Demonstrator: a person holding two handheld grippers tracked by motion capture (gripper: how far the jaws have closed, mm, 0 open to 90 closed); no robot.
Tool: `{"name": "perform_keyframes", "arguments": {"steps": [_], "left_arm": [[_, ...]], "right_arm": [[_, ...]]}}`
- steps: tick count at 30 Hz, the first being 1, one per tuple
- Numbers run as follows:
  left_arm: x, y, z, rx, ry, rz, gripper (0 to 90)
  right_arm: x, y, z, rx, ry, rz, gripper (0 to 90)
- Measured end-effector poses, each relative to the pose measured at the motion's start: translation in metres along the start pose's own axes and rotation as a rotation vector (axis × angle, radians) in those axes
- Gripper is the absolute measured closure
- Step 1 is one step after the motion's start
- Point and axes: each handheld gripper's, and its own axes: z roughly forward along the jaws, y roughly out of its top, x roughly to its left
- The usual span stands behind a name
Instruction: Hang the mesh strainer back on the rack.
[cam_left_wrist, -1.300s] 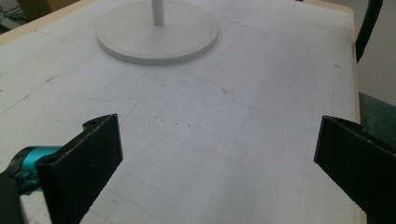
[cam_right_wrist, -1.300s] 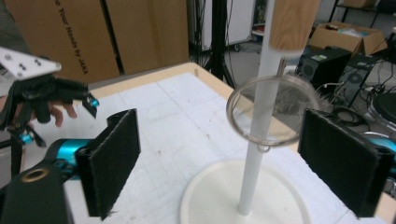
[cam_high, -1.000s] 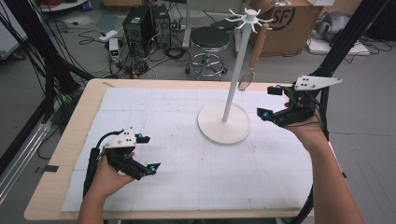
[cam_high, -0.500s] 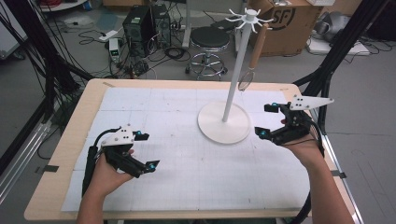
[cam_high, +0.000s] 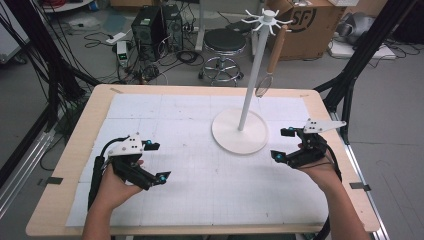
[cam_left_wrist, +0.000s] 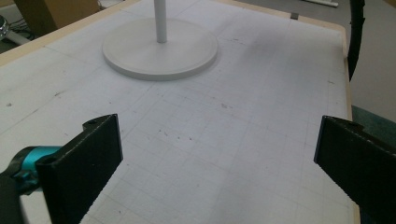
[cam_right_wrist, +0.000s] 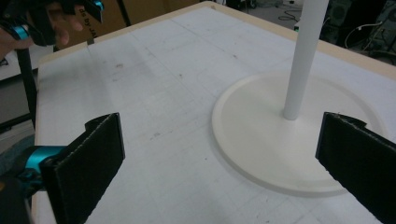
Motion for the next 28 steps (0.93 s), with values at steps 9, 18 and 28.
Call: {"name": "perform_keyframes", "arguments": {"steps": [9, 18, 28], "left_arm": [[-0.0005, -0.0012, -0.0037, -0.011, 0.002, -0.002, 1.6], [-0.0005, -0.0014, -0.0032, -0.006, 0.001, -0.001, 1.6], [0.0003, -0.0016, -0.0028, -0.005, 0.005, -0.008, 1.7]], "right_arm": [[0.0035, -0.0023, 0.0039, 0.021, -0.007, -0.001, 0.3], [0.0035, -0.0026, 0.0069, 0.033, -0.012, -0.004, 0.3], [0.0033, -0.0025, 0.0066, 0.030, -0.013, 0.000, 0.3]]}}
